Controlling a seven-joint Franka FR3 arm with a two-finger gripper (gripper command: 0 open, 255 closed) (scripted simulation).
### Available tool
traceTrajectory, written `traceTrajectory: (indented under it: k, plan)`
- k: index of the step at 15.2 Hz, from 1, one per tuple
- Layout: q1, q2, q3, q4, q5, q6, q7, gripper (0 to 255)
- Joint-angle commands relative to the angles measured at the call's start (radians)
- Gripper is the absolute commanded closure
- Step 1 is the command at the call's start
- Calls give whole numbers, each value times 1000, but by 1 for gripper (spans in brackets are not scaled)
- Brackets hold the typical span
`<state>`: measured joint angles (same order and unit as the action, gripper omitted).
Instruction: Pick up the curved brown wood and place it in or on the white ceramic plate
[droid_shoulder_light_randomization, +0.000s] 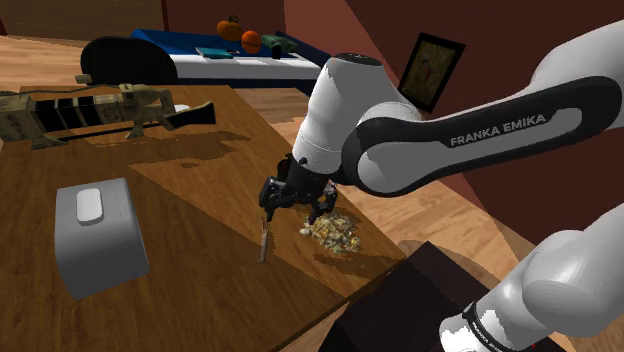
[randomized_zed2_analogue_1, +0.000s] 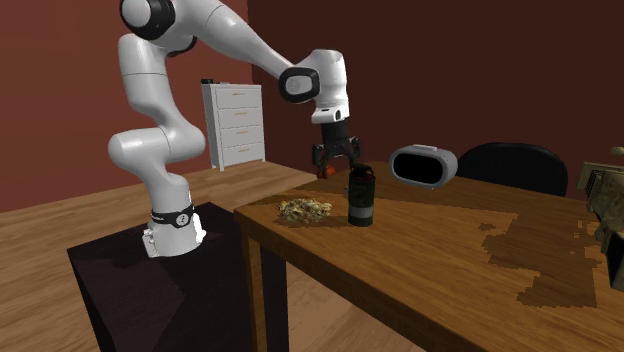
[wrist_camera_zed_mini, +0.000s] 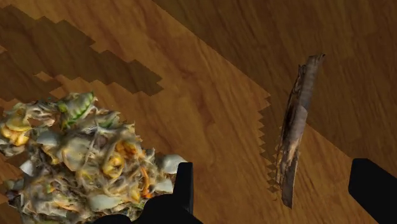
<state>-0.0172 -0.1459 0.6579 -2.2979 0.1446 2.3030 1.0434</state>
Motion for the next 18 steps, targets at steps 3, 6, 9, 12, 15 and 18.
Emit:
traceTrajectory:
  k: [3, 6, 9, 12, 15, 18]
  plan:
    - [-12, 133, 42, 75, -126, 58, 166, 0]
    - [-9, 169, 43, 65, -160, 96, 190, 0]
    - [-6, 208, 41, 57, -198, 133, 217, 0]
    - [-4, 215, 40, 56, -206, 139, 222, 0]
    - [-4, 215, 40, 56, -206, 139, 222, 0]
    - [-4, 215, 40, 56, -206, 139, 222, 255]
